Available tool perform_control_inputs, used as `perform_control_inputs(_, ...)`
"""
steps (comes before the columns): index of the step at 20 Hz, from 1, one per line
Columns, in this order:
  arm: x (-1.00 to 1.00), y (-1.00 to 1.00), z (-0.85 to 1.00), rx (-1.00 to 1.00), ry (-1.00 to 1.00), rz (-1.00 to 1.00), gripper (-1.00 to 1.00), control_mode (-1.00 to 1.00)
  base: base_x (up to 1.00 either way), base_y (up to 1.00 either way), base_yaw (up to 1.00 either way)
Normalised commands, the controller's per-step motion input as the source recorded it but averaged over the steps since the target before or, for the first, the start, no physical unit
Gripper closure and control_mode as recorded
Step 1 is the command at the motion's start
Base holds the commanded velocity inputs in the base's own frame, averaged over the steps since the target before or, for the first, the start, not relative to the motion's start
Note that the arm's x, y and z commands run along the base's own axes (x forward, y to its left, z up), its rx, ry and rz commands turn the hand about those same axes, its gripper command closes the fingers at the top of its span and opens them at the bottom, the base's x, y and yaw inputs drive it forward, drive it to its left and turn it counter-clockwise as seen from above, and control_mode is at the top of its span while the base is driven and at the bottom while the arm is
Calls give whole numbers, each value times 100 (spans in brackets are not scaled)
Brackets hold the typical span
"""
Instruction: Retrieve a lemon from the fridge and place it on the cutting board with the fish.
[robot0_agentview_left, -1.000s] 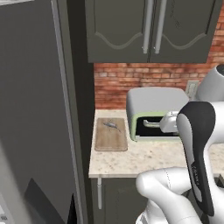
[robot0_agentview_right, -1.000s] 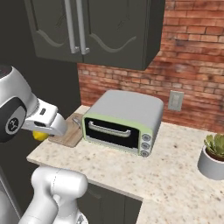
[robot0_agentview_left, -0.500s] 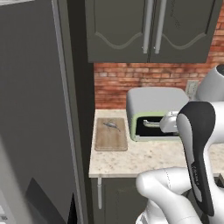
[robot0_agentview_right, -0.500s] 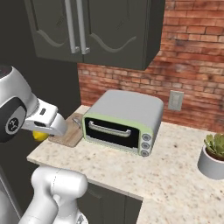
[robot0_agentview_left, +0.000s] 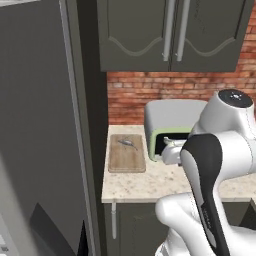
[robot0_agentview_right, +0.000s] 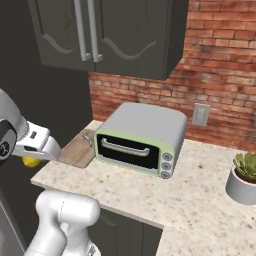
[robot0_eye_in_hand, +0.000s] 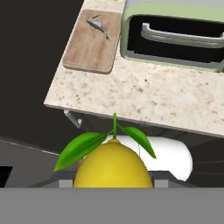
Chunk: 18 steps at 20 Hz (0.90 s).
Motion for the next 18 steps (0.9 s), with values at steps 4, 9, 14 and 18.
perform_control_inputs(4, 17, 2, -14, 0, 0, 12, 100, -100, 0, 0, 0)
perform_control_inputs(9, 25, -4, -11, 3, 0, 15, 100, -100, 0, 0, 0)
perform_control_inputs(14, 19, 20, -19, -15, 4, 26, 100, -100, 0, 0, 0)
perform_control_inputs(18, 43, 1, -22, -13, 0, 33, 100, -100, 0, 0, 0)
